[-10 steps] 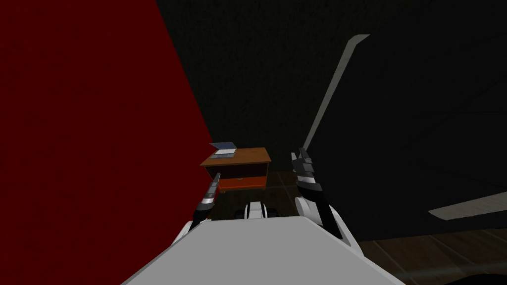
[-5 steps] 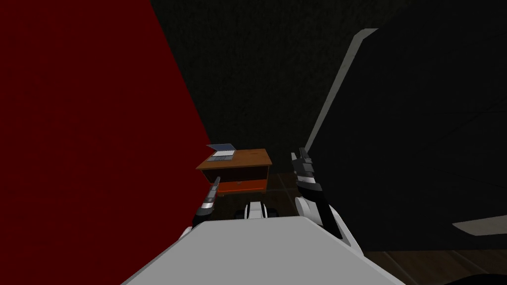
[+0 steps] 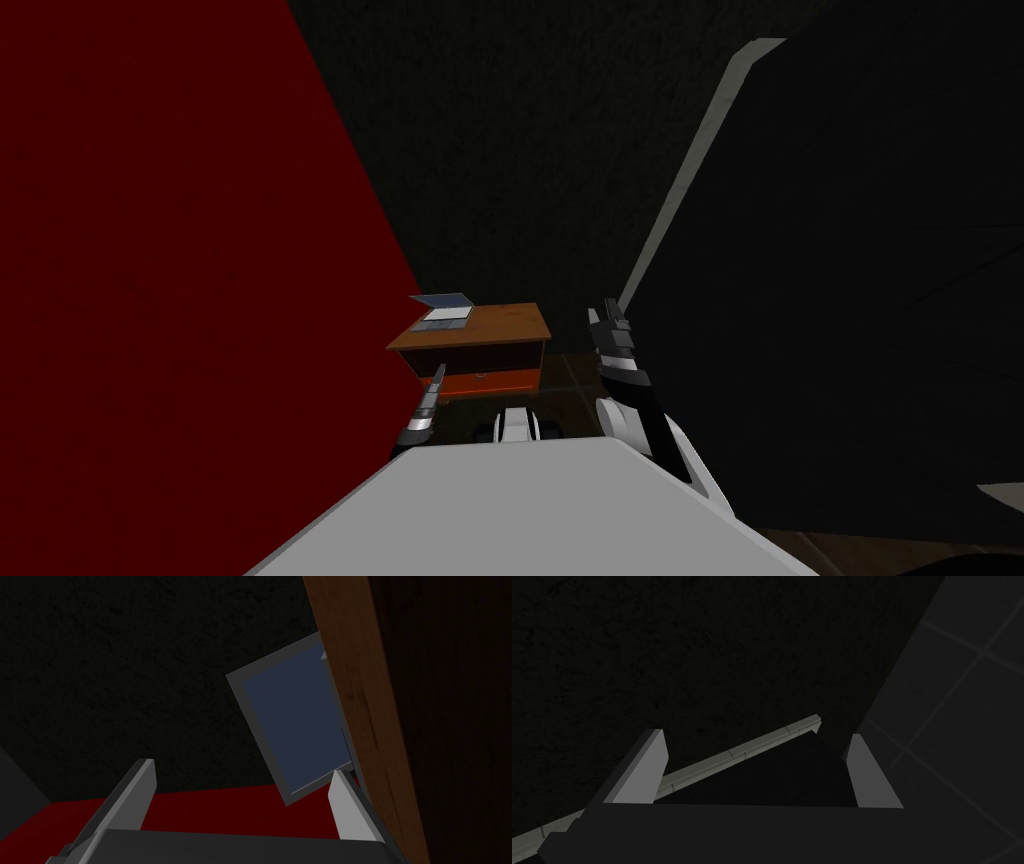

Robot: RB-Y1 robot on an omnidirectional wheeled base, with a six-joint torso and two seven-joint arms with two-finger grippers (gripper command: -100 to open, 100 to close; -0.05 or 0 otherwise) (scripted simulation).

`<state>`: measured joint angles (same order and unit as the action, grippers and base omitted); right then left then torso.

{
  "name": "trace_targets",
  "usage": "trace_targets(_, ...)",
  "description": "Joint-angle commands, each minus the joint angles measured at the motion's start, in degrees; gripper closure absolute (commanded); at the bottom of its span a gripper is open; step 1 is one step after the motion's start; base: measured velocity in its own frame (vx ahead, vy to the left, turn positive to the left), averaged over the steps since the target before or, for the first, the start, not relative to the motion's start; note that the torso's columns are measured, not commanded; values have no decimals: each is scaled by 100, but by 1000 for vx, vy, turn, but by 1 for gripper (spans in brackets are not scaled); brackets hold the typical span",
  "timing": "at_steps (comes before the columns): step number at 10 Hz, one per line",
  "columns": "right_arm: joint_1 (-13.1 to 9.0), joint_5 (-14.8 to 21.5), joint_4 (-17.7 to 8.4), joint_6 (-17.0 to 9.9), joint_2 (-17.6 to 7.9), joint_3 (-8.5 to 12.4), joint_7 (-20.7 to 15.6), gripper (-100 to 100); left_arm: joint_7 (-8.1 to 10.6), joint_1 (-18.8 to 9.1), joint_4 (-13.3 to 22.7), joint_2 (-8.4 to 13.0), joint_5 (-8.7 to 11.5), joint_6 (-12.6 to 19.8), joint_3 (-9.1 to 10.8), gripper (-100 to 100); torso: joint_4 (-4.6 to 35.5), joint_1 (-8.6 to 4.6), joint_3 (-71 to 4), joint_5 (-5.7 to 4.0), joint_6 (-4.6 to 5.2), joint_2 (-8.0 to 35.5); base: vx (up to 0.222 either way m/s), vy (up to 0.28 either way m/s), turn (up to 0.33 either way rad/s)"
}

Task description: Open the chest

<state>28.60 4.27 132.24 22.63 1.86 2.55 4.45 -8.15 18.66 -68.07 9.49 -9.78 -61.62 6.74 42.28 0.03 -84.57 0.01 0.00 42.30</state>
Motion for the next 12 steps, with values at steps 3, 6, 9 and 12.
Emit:
trace_targets(3, 0, 0, 0, 0, 0, 0, 0, 0, 9, -82, 664, -38, -46, -336, 67, -100, 1, -4, 1, -1, 1, 0, 75, -5, -5)
trace_targets(6, 0, 0, 0, 0, 0, 0, 0, 0, 7, -158, 1165, -86, -91, -596, 116, -100, 0, -3, 0, -1, 0, 0, 77, -7, -8)
trace_targets(9, 0, 0, 0, 0, 0, 0, 0, 0, 5, -227, 1580, -149, -131, -826, 159, -100, 0, -2, -1, 0, 0, -4, 86, -4, -6)
trace_targets(12, 0, 0, 0, 0, 0, 0, 0, 0, 3, -284, 2070, -238, -166, -1028, 197, -100, 2, -4, 3, -1, 1, 4, 81, -4, -7)
